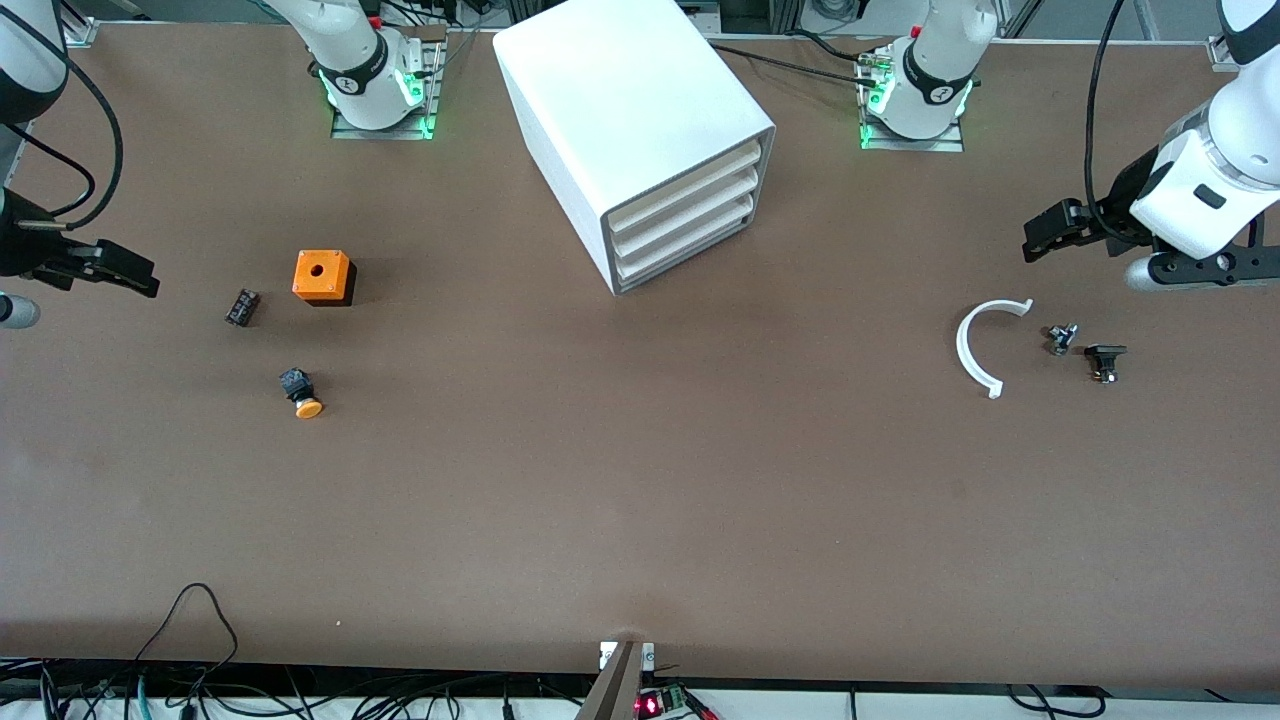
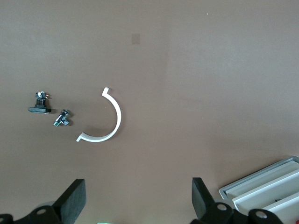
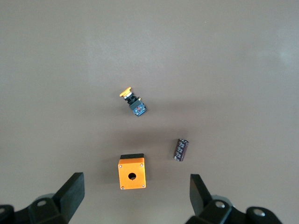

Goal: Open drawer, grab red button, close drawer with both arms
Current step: 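Reach the left gripper toward the top drawer handle of the white cabinet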

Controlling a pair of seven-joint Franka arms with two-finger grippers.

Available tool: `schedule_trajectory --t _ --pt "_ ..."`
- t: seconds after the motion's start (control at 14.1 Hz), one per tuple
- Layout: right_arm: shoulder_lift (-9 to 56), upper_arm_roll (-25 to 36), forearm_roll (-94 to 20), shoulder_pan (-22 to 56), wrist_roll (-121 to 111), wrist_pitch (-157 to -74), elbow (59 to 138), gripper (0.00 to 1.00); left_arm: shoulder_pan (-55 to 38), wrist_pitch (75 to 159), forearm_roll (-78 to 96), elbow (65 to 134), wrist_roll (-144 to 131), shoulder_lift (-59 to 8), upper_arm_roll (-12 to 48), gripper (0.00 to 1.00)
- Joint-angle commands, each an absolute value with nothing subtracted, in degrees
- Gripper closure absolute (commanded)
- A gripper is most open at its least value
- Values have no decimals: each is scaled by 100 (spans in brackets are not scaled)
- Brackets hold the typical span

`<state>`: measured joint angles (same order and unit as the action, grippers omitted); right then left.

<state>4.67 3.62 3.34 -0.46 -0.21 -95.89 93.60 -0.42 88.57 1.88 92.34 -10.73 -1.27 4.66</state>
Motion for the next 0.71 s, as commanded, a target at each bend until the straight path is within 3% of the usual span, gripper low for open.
schedule_trajectory --t 0.0,0.64 --pt "220 352 211 -97 -18 -9686 9650 0 -88 8798 62 9097 -949 -158 492 0" --pt "229 334 255 -97 -35 -9738 9624 0 -97 8807 79 9079 -949 -167 483 0"
